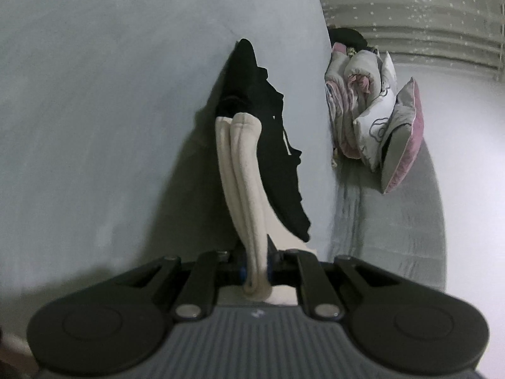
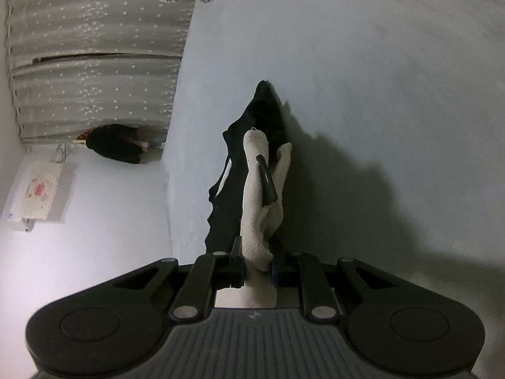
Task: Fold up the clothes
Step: 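Lift the side edge with both tools and fold it over the bundle, then lay the folded edge down and open both tools, then withdraw both tools and bring the left tool back toward the folded bundle, then grasp the cream bundle end with the left tool and lift it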
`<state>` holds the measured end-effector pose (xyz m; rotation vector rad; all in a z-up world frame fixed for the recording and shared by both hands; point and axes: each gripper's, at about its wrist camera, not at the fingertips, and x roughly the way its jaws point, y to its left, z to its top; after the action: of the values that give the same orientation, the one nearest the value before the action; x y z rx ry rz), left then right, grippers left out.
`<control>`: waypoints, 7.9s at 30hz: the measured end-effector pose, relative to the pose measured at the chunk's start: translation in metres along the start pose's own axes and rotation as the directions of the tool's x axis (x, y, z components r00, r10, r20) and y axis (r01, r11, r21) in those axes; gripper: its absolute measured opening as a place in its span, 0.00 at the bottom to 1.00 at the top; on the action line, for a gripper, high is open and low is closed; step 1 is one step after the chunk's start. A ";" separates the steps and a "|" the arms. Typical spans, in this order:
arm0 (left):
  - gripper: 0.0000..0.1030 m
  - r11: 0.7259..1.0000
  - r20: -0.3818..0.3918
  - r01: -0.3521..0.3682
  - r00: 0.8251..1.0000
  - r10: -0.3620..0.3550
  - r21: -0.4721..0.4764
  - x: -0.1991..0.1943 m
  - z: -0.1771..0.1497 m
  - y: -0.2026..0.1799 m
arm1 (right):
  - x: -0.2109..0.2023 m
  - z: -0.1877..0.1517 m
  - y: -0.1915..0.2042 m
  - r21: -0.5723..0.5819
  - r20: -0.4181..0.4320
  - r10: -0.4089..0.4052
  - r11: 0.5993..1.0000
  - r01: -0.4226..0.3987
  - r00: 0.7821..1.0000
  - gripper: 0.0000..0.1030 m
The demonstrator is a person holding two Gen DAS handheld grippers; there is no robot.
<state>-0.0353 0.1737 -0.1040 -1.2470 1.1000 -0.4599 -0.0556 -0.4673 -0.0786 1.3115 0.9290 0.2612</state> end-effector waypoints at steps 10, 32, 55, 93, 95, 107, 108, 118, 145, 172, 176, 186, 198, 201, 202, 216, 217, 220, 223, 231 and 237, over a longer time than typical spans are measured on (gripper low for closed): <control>0.09 0.979 0.025 0.119 0.993 -0.117 -0.167 0.012 0.009 0.029 | 0.008 0.014 -0.008 0.104 -0.011 0.041 0.994 -0.040 0.999 0.17; 0.51 0.943 0.287 0.290 0.928 -0.236 -0.162 0.092 0.146 0.004 | 0.103 0.108 -0.003 0.278 0.147 0.173 0.938 -0.208 0.974 0.38; 0.31 0.780 0.510 -0.477 0.826 0.239 0.406 0.111 0.124 -0.085 | 0.151 0.066 0.082 -0.574 0.470 -0.207 0.667 0.475 0.858 0.30; 0.52 0.350 0.598 -0.610 0.786 0.154 0.711 0.136 0.002 -0.106 | 0.179 -0.071 0.083 -0.791 0.579 -0.134 0.146 0.594 0.804 0.48; 0.49 0.343 0.597 -0.613 0.785 0.164 0.712 0.134 0.004 -0.100 | 0.178 -0.066 0.072 -0.799 0.561 -0.153 0.158 0.580 0.814 0.48; 0.42 0.342 0.608 -0.621 0.778 0.160 0.705 0.096 0.011 -0.088 | 0.136 -0.036 0.061 -0.816 0.517 -0.146 0.214 0.537 0.844 0.47; 0.42 0.342 0.610 -0.624 0.776 0.161 0.703 0.093 0.011 -0.087 | 0.134 -0.035 0.061 -0.814 0.520 -0.146 0.214 0.540 0.842 0.47; 0.71 0.421 0.630 -0.639 0.755 0.183 0.643 0.063 0.009 -0.089 | 0.120 -0.044 0.072 -0.793 0.555 -0.149 0.201 0.575 0.818 0.50; 0.80 0.409 0.628 -0.665 0.740 0.243 0.625 0.177 0.044 -0.120 | 0.202 -0.020 0.094 -0.735 0.557 -0.231 0.311 0.603 0.798 0.56; 0.97 0.434 0.622 -0.653 0.747 0.234 0.620 0.112 0.026 -0.137 | 0.130 -0.010 0.101 -0.687 0.613 -0.215 0.330 0.647 0.761 0.58; 1.00 0.476 0.587 -0.639 0.761 0.276 0.605 0.101 0.027 -0.137 | 0.128 -0.023 0.108 -0.700 0.602 -0.197 0.336 0.630 0.774 0.59; 1.00 0.662 0.435 -0.546 0.831 0.347 0.514 0.088 0.049 -0.112 | 0.137 -0.045 0.116 -0.732 0.566 -0.186 0.334 0.593 0.803 0.67; 1.00 0.863 0.252 -0.370 0.922 0.295 0.343 0.070 0.082 -0.075 | 0.161 -0.061 0.117 -0.767 0.530 -0.199 0.301 0.566 0.824 0.68; 1.00 0.896 0.221 -0.327 0.938 0.268 0.300 0.064 0.087 -0.067 | 0.166 -0.063 0.117 -0.775 0.522 -0.200 0.296 0.559 0.829 0.68; 1.00 0.909 0.206 -0.308 0.944 0.256 0.280 0.063 0.089 -0.064 | 0.168 -0.063 0.118 -0.776 0.520 -0.201 0.295 0.557 0.830 0.68; 0.98 0.990 0.201 -0.134 0.972 0.125 0.034 0.090 0.084 -0.027 | 0.193 -0.067 0.114 -0.794 0.474 -0.230 0.305 0.525 0.850 0.69; 0.97 0.989 0.224 -0.143 0.966 0.130 0.040 0.092 0.082 -0.028 | 0.194 -0.067 0.114 -0.795 0.471 -0.233 0.307 0.523 0.851 0.69; 0.93 0.985 0.307 -0.165 0.941 0.145 0.040 0.095 0.076 -0.031 | 0.197 -0.067 0.112 -0.796 0.463 -0.230 0.316 0.516 0.856 0.69; 0.89 0.985 0.390 -0.173 0.908 0.153 0.015 0.097 0.069 -0.033 | 0.199 -0.070 0.112 -0.799 0.460 -0.220 0.320 0.509 0.860 0.68; 0.69 0.975 0.526 -0.217 0.825 0.204 -0.037 0.106 0.059 -0.040 | 0.205 -0.083 0.113 -0.838 0.411 -0.176 0.313 0.447 0.894 0.39; 0.41 0.949 0.557 -0.315 0.784 0.275 -0.026 0.108 0.051 -0.046 | 0.209 -0.092 0.114 -0.884 0.315 -0.155 0.311 0.349 0.936 0.21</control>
<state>0.0692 0.0998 -0.1093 -1.0252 0.7445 0.1133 0.0481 -0.2341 -0.0637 0.0578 0.6142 0.3496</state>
